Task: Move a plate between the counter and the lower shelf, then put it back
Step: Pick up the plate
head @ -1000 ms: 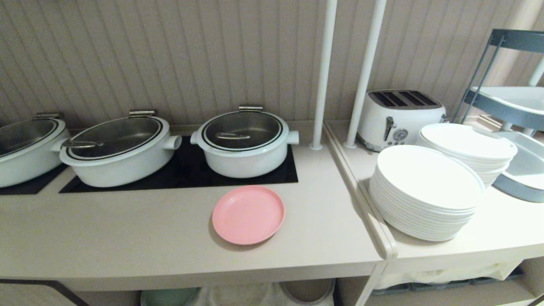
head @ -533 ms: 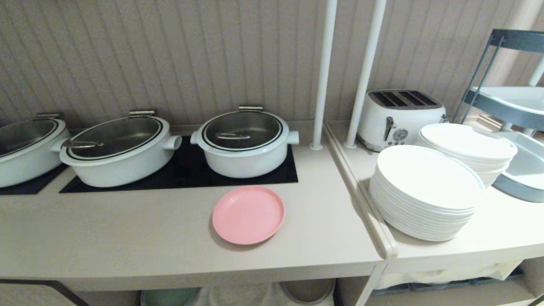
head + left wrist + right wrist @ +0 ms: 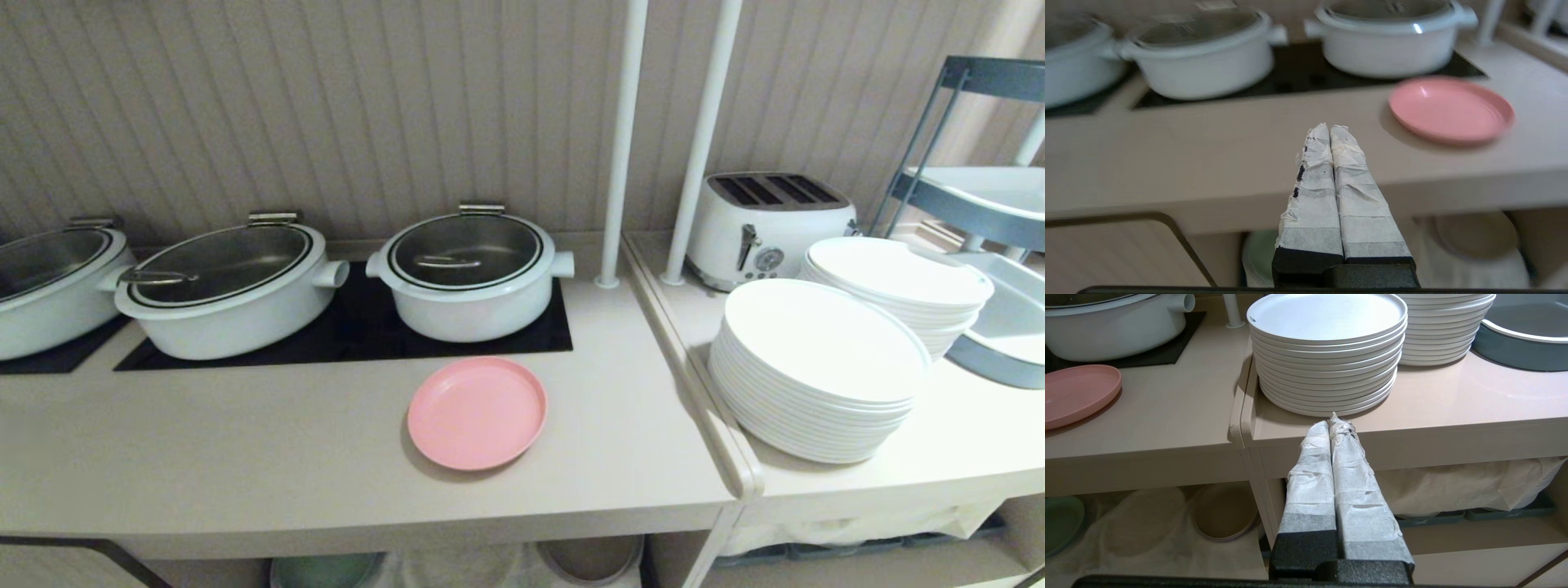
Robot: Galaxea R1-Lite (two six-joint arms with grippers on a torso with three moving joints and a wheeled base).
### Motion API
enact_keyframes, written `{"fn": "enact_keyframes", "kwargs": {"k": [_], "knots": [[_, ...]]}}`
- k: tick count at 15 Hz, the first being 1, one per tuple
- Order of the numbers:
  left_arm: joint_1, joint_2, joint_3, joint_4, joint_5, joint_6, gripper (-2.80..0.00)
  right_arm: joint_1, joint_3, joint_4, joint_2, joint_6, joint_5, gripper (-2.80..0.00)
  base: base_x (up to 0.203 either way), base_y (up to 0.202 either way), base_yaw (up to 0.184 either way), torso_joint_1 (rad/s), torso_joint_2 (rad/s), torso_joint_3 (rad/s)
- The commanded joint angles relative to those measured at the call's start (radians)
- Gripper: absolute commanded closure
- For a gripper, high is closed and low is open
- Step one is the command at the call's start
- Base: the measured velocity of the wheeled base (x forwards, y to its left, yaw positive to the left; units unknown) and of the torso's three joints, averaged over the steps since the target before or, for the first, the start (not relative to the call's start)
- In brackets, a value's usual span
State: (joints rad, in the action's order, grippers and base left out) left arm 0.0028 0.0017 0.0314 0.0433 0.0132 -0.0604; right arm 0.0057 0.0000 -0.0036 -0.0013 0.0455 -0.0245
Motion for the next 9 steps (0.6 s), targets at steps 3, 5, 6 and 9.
{"fn": "enact_keyframes", "kwargs": {"k": [3, 5, 6, 9], "knots": [[0.0, -0.002, 0.022, -0.057, 0.025, 0.001, 0.0, 0.0, 0.0, -0.001, 0.001, 0.0, 0.0, 0.0, 0.0, 0.0, 0.0, 0.0, 0.0, 0.0], [0.0, -0.002, 0.02, -0.047, -0.009, 0.001, 0.0, 0.0, 0.0, -0.001, 0.001, 0.0, 0.0, 0.0, 0.0, 0.0, 0.0, 0.0, 0.0, 0.0], [0.0, -0.002, 0.014, -0.009, -0.031, 0.005, 0.0, 0.0, 0.0, -0.001, 0.001, 0.0, 0.0, 0.0, 0.0, 0.0, 0.0, 0.0, 0.0, 0.0], [0.0, -0.002, 0.002, 0.023, -0.032, 0.053, 0.0, 0.0, 0.0, -0.001, 0.001, 0.0, 0.0, 0.0, 0.0, 0.0, 0.0, 0.0, 0.0, 0.0]]}}
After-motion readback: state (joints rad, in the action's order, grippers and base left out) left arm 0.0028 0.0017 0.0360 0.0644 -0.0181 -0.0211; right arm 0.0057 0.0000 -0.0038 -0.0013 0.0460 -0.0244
